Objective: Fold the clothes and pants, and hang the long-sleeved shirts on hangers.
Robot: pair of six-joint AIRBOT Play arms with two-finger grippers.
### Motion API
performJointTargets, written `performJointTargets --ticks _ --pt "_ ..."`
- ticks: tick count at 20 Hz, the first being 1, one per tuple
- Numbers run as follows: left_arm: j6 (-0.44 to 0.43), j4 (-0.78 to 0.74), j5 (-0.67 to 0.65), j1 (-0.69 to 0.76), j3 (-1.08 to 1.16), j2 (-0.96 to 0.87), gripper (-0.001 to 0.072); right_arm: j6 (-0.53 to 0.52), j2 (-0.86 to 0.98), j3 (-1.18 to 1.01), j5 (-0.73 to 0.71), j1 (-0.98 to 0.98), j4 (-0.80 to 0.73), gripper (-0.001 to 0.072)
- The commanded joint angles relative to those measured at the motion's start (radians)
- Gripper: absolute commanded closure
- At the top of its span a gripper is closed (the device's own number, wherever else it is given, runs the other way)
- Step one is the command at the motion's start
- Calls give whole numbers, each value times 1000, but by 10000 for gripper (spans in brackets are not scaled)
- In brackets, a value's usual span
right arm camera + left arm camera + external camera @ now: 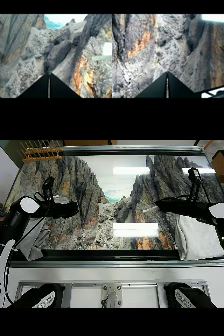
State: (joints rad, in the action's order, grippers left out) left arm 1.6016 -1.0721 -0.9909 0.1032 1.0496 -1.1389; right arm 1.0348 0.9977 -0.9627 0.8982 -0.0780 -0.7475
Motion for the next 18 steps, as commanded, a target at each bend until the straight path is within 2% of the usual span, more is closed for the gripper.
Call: performJointTargets --ticks 1,9,10,11,16,18 --pt "0 0 0 -1 -1 0 700 0 1 -1 0 0 0 676" --pt "-11 -3 28 -2 0 0 697 0 1 -1 0 0 0 676" --pt "-74 -26 56 -14 15 -2 423 0 1 -1 0 0 0 676" --pt "-132 -63 64 -30 45 -10 7 0 1 -1 0 0 0 676" --pt "-134 -566 6 -111 254 -211 16 0 1 -1 0 1 0 676" --pt "-108 -699 8 -129 301 -318 16 0 1 -1 0 0 0 676"
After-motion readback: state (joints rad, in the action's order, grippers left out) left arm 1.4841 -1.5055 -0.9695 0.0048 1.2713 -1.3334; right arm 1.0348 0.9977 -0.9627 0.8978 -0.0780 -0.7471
